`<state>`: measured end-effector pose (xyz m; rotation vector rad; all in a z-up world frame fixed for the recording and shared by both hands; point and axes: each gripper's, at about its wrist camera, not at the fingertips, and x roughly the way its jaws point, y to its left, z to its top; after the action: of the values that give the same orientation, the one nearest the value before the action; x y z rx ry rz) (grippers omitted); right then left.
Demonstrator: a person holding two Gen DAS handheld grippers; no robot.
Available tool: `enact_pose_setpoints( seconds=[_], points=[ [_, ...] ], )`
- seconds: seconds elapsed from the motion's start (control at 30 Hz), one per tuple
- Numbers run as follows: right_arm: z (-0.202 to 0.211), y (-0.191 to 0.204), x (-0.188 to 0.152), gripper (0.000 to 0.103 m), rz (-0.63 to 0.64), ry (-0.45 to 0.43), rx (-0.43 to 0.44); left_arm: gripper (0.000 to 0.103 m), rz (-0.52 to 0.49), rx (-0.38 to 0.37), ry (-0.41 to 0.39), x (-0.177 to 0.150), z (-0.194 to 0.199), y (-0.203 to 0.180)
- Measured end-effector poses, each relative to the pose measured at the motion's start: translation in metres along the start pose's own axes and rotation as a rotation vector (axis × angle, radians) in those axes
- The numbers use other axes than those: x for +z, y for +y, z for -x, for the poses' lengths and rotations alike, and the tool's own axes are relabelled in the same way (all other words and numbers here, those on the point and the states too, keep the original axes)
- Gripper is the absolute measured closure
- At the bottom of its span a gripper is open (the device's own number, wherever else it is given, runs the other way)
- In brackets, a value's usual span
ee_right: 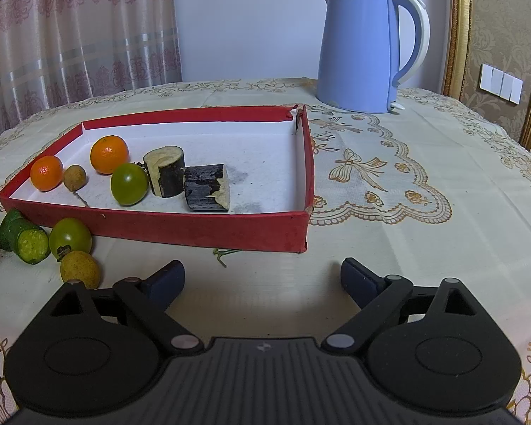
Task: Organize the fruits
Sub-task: 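Move the left gripper to the green lime and close on it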
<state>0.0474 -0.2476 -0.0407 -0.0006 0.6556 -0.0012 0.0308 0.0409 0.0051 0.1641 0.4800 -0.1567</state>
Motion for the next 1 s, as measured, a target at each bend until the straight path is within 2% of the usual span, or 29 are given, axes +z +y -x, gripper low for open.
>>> enact_pose_setpoints(
  seconds=[0.07,0.17,0.5,0.73,0.87,1.0],
  points=[
    [0.0,0.0,0.0,0.007,0.0,0.0,0.0,0.029,-0.008,-0.005,0.011,-0.002,-0.003,0.001],
    [0.0,0.0,0.0,0.007,0.0,0.0,0.0,0.03,-0.032,-0.02,0.035,-0.004,-0.01,-0.002],
    [-0.001,0.0,0.0,0.007,-0.001,0.001,0.0,0.03,-0.103,-0.08,0.027,-0.003,-0.013,-0.007],
    [-0.001,-0.001,0.001,0.006,-0.001,0.001,0.0,0.03,-0.089,-0.114,0.045,-0.004,-0.016,-0.007],
    [-0.001,-0.001,0.001,0.005,-0.001,0.001,0.0,0.03,-0.09,-0.099,0.039,-0.002,-0.017,-0.011],
    [-0.001,-0.001,0.001,0.005,-0.001,0.001,0.0,0.032,-0.088,-0.099,0.065,-0.003,-0.014,-0.01]
  ],
)
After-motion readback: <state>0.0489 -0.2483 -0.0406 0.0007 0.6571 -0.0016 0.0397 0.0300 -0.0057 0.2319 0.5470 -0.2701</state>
